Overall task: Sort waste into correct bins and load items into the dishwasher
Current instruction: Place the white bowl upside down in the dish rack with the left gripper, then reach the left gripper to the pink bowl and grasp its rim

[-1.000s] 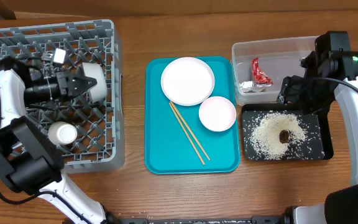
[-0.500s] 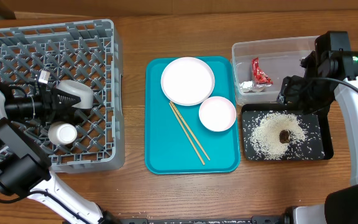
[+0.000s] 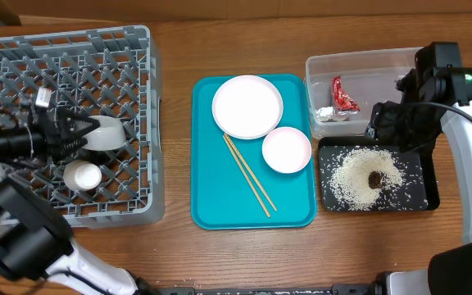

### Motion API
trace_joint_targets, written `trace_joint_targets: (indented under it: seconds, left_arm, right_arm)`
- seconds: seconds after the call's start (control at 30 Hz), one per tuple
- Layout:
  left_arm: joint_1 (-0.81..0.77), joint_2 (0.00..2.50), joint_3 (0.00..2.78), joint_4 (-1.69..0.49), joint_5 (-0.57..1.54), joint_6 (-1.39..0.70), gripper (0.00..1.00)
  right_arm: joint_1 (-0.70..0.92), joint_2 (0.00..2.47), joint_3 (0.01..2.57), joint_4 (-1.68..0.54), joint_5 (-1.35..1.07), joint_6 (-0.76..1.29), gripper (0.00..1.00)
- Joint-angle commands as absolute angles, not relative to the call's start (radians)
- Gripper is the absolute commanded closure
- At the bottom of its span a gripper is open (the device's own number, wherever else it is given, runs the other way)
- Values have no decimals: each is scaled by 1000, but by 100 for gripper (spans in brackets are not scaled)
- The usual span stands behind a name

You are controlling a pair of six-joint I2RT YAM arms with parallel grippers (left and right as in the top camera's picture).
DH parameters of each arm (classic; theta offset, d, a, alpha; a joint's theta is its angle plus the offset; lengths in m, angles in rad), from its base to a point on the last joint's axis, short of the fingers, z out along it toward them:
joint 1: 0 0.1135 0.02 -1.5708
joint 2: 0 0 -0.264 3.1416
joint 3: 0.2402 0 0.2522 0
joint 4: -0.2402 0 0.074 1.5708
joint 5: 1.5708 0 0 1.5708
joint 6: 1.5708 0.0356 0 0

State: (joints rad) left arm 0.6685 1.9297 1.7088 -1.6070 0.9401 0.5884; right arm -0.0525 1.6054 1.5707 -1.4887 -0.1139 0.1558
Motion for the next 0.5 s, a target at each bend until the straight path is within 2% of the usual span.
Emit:
trace_joint_targets:
  seconds: [0.0,0.1,0.2,0.3,0.37,0.47]
  left_arm:
    - [562,1788,1724,-1594,952,620,0]
    - [439,1723,1724,-1541,897,535,0]
    - [273,1698,1724,-1468,811,432,0]
    - [95,1705,1724,-1399,679,331,0]
    - [-37,1719,1724,-1346,569,253,0]
    - [-221,1755,1723,-1261,450,183,0]
  right_arm:
    - [-54,1584,1584,-1508,-76,154,24]
    - [-54,1584,1584,-1539,-24,173,24]
    - [-64,1584,1584,-1568,114,295,24]
    - [-91,1584,1584,-1571,164,381,15]
    - [-107,1584,1584,-1567,156,391,5]
    - [-123,1584,1584,-1565,155,394,0]
